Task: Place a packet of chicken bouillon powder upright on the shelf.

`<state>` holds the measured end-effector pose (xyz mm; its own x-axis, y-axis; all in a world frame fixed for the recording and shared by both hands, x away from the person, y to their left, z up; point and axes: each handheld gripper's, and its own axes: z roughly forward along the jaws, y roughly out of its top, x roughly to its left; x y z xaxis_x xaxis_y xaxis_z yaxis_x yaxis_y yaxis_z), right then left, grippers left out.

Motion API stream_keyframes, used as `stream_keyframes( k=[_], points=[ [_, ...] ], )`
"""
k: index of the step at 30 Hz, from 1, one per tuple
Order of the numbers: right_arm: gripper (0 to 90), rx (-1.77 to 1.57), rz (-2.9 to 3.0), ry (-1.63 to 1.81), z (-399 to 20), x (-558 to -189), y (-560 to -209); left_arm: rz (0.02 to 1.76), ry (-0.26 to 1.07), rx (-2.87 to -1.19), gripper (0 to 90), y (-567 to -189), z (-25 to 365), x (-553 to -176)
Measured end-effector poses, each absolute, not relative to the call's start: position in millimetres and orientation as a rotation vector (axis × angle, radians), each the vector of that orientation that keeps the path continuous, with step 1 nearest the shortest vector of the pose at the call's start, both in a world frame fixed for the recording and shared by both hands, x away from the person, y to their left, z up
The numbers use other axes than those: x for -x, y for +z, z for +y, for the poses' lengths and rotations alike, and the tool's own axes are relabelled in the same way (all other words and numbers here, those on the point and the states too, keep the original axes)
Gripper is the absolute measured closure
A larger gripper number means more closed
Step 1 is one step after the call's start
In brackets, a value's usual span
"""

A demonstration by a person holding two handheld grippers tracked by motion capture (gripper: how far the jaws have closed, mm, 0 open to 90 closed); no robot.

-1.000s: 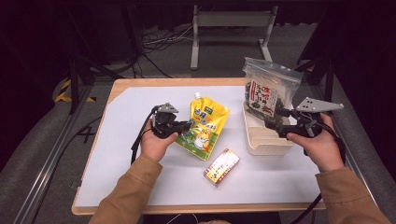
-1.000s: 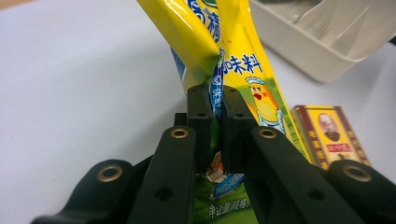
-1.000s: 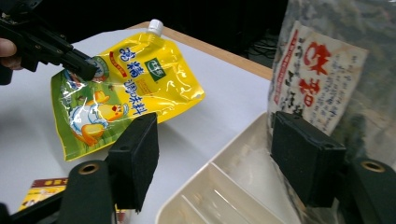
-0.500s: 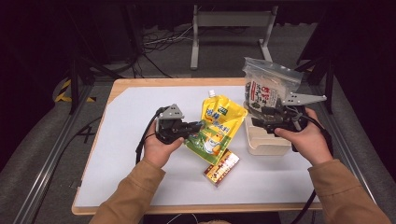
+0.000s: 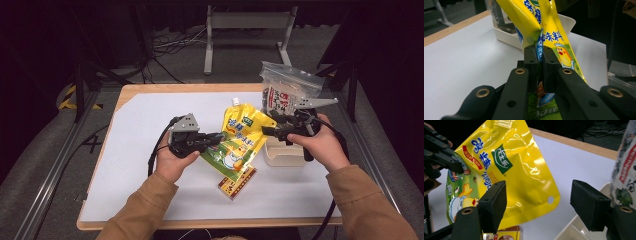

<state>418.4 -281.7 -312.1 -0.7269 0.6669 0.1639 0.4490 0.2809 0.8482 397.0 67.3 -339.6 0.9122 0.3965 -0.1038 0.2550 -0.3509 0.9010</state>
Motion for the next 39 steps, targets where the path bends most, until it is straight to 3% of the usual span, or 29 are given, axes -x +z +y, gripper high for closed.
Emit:
stream_keyframes(
  k=[12, 18, 25, 28, 39],
  points=[
    [35.8, -1.007, 2.449, 1.449, -270.2, -420.8, -310.2, 0.429, 0.119, -1.942, 84.3, -339.2, 63.9, -393.5],
    [50.9, -0.999, 2.543, 1.450, -266.5, -422.6, -309.6, 0.414, 0.109, -1.940, 84.3, -339.2, 62.2, -392.3],
    [80.1, -0.988, 2.628, 1.401, -269.5, -422.6, -305.5, 0.423, 0.106, -1.950, 83.9, -341.1, 61.5, -394.2],
    [87.6, -0.964, 2.647, 1.390, -269.2, -421.7, -303.1, 0.422, 0.104, -1.951, 83.7, -341.4, 61.2, -394.2],
    [89.3, -0.909, 2.617, 1.401, -267.5, -416.6, -287.0, 0.445, 0.108, -1.928, 83.4, -343.3, 64.9, -397.4]
  ],
)
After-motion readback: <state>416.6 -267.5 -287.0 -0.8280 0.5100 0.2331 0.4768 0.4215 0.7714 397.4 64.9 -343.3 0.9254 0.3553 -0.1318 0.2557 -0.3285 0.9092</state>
